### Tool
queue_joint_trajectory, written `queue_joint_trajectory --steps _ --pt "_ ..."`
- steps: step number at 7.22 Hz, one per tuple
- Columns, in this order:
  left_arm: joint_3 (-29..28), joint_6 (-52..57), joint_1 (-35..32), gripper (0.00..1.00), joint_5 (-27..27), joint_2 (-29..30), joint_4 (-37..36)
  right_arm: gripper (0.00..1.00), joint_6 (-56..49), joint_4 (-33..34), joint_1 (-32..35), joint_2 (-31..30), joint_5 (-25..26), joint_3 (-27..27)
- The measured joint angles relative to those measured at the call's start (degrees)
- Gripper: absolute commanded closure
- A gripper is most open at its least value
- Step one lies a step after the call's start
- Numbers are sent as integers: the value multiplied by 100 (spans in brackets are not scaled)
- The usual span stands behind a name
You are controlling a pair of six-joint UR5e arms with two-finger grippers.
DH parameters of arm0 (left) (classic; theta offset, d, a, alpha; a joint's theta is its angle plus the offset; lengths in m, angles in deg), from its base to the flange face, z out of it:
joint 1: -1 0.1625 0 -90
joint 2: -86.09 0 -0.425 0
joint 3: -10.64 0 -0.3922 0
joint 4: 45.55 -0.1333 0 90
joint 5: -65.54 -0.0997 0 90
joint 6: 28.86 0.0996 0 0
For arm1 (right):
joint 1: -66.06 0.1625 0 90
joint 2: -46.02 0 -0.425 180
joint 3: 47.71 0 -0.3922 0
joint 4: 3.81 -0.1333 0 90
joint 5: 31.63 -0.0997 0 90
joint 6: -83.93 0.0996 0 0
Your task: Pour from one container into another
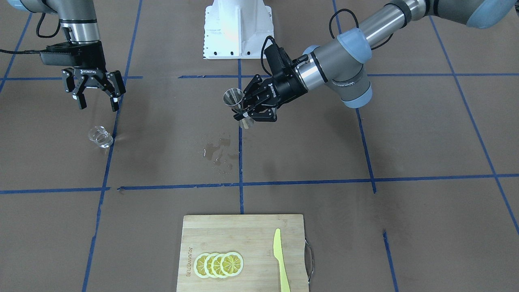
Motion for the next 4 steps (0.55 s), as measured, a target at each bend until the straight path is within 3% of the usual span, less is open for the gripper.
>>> queue_joint_trajectory --steps 2,4 --pt "12 0 40 100 -79 -16 20 0 8 -888 -594 -175 1449 712" --pt "30 0 55 100 -96 -29 28 0 -16 -1592 -962 -201 2478 1443"
